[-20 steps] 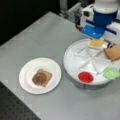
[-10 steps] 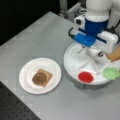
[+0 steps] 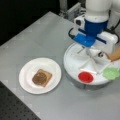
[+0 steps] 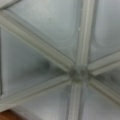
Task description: Ingredient selection for cheeseburger or sandwich
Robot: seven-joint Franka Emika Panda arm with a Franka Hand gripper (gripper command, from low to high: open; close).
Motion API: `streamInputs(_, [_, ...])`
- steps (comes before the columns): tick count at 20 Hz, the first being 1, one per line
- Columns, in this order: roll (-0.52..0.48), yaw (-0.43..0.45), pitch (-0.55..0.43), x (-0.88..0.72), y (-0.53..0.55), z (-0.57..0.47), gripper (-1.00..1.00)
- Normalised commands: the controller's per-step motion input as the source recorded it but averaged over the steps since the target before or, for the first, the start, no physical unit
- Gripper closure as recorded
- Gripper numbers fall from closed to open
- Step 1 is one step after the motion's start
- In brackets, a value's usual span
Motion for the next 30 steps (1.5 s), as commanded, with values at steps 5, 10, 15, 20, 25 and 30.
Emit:
streamInputs(5, [0.071, -0.045, 0.092, -0.12, 0.01, -0.19, -1.0])
streamInputs(10, [0.062, -0.038, 0.019, -0.15, 0.01, -0.2, -1.0])
streamInputs(15, [0.047, -0.033, -0.049, -0.13, 0.03, -0.2, -1.0])
streamInputs(20, [0.049, -0.021, -0.108, -0.11, 0.03, -0.2, -1.0])
streamInputs(25, [0.05, -0.005, -0.151, -0.11, 0.02, -0.22, -1.0])
streamInputs(30, [0.033, 0.007, -0.156, -0.13, 0.0, -0.16, -1.0])
